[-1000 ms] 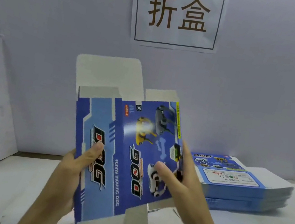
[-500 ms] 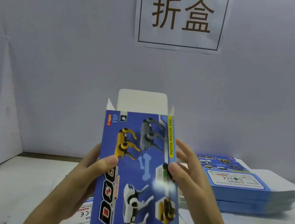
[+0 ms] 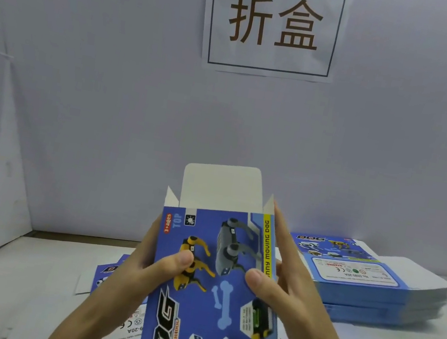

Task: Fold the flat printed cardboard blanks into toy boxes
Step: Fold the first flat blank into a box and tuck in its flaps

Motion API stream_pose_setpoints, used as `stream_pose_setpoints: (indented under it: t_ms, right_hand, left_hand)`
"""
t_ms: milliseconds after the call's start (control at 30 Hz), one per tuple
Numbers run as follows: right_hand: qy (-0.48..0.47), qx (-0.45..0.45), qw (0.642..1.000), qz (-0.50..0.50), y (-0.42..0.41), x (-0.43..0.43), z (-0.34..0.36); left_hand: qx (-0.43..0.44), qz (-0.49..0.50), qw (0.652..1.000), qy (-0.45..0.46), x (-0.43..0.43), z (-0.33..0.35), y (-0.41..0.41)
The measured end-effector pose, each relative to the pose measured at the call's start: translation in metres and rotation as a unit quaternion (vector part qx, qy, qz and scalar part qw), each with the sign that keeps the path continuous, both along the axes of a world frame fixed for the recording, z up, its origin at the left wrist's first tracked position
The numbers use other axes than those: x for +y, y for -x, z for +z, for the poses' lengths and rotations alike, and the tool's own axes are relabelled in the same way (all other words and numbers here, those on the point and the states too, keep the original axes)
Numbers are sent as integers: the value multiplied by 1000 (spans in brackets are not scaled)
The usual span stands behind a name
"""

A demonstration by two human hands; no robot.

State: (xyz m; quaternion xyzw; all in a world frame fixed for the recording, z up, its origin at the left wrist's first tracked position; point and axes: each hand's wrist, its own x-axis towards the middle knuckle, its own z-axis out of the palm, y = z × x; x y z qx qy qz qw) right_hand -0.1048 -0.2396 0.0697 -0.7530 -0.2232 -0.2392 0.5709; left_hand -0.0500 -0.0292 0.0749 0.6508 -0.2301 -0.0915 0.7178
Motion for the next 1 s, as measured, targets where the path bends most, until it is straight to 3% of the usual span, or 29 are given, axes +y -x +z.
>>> stream_pose_setpoints:
  t_ms: [533,1000]
  right_hand:
    - [29,-40,999,8,5,-8,4]
    - [13,21,1000,-5,9,-9,4]
  left_hand:
    - [-47,3,998,-33,0,8,11]
    - [-49,-14,997,-58,4,11,14]
